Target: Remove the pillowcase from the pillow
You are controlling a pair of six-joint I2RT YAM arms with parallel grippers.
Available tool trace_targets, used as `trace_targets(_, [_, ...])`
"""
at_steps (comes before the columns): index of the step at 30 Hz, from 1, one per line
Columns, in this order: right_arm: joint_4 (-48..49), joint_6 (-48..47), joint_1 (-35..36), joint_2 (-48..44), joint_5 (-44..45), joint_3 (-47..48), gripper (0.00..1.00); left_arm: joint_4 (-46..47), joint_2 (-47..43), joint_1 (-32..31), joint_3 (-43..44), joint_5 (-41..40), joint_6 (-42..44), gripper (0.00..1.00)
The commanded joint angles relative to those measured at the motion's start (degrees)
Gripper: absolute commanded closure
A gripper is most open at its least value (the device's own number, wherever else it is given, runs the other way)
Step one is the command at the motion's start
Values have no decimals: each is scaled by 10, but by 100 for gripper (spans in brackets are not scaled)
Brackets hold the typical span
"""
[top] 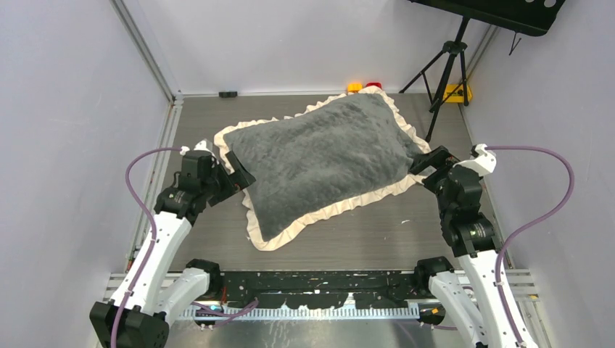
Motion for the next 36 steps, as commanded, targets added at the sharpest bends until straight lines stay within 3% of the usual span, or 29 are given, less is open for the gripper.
trace_targets(1, [15,20,0,21,-35,4,2,36,-31,0,-26,-1,-2,0])
trace_targets(12, [53,61,0,133,-158,10,2,181,33,0,-111,94,-60,0])
trace_targets(18, [63,61,-1,177,-174,0,2,247,86,-1,-161,122,-96,0])
trace_targets(27, [106,52,-1,192,-218,-20,2,377,196,-6,-183,154,-90,16])
trace_targets(29, [106,51,0,198,-218,-15,2,375,211,-5,-169,153,-80,27])
trace_targets(33, [106,51,-1,206,-223,-11,2,366,224,13,-150,144,-66,70])
trace_targets(35, [103,51,0,204,-223,-10,2,338,219,48,-141,138,-59,97])
trace_targets(36, [100,49,-1,203,-221,-10,3,318,214,71,-134,133,-55,100])
